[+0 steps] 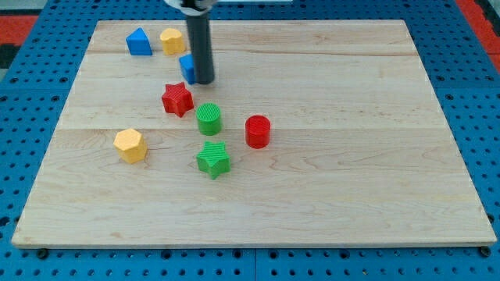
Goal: Move the yellow hexagon to the center left of the board
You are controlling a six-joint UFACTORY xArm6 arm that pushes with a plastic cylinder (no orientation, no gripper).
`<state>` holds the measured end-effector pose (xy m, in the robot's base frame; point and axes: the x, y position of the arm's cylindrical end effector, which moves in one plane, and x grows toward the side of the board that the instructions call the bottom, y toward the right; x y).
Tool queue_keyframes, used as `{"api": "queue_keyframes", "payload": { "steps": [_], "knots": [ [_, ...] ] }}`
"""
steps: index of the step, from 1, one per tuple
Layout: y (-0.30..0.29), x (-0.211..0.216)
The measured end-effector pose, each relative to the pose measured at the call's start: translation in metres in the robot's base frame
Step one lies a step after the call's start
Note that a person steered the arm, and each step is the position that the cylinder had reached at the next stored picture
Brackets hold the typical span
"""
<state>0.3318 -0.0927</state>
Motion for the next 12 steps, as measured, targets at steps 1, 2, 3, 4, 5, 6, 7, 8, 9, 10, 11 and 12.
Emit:
{"api": "queue_keyframes", "payload": {
  "steps": [1, 2, 3, 4, 5, 6, 7, 8, 9, 10, 11, 12],
  "knots": [
    [-0.03, -0.03],
    [-0.022, -0.033],
    [0.013, -0.002],
    [0.084, 0.007],
    [0.047, 0.049],
    [0.002, 0.06],
    [-0.001, 0.067],
    [-0.013, 0.093],
    [-0.026, 0.127],
    [0.005, 0.148],
    [-0.029, 0.171],
    [-0.073, 0.159]
  ]
}}
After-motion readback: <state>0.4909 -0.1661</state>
